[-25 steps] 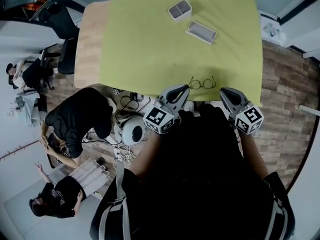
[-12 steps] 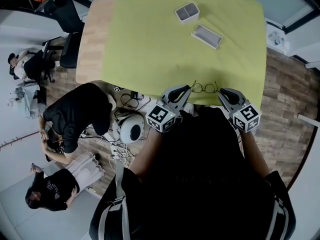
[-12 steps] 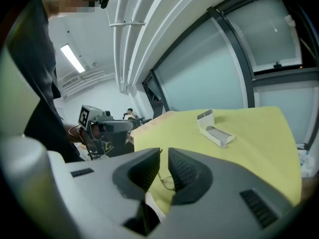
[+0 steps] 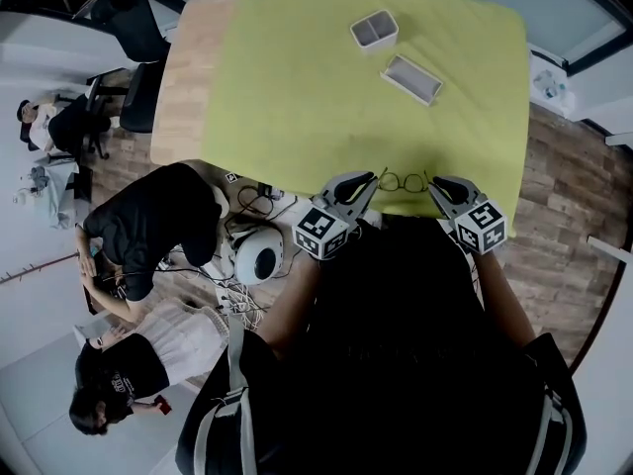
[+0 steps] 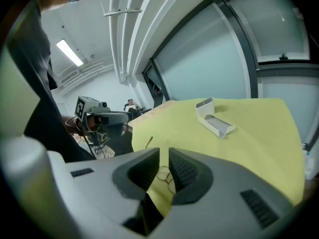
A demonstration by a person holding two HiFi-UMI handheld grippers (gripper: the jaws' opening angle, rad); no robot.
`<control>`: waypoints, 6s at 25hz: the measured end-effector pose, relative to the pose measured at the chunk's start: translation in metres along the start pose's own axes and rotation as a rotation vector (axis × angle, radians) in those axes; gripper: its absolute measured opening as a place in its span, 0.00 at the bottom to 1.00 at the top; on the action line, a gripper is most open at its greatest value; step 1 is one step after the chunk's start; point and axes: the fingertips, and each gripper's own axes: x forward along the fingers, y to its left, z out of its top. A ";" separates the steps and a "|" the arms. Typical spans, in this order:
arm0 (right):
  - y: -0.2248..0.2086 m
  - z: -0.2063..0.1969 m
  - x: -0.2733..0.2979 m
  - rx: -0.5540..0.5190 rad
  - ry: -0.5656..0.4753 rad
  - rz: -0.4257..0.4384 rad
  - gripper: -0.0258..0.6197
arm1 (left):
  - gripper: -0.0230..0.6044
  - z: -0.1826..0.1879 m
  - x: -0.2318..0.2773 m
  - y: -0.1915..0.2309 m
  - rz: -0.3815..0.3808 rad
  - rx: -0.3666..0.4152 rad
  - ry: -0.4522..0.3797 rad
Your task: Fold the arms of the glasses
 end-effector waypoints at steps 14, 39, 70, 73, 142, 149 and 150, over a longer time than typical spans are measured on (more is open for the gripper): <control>-0.014 -0.033 0.027 -0.029 0.150 0.056 0.16 | 0.09 -0.011 0.002 0.009 0.026 -0.007 0.026; 0.006 -0.046 0.060 -0.181 0.252 0.062 0.09 | 0.09 -0.030 -0.031 0.007 0.088 -0.060 0.047; 0.042 -0.091 0.137 -0.201 0.395 0.153 0.09 | 0.09 -0.039 -0.076 -0.003 0.129 -0.100 0.027; 0.040 -0.094 0.142 -0.190 0.403 0.151 0.09 | 0.09 -0.043 -0.073 -0.009 0.116 -0.109 0.027; 0.010 0.009 0.109 -0.271 0.252 0.076 0.21 | 0.09 -0.015 -0.032 0.017 0.045 -0.120 -0.037; 0.006 0.023 0.112 -0.268 0.234 0.075 0.21 | 0.09 -0.017 -0.033 0.017 0.056 -0.129 -0.039; 0.005 0.025 0.113 -0.272 0.234 0.075 0.21 | 0.09 -0.018 -0.034 0.017 0.059 -0.130 -0.041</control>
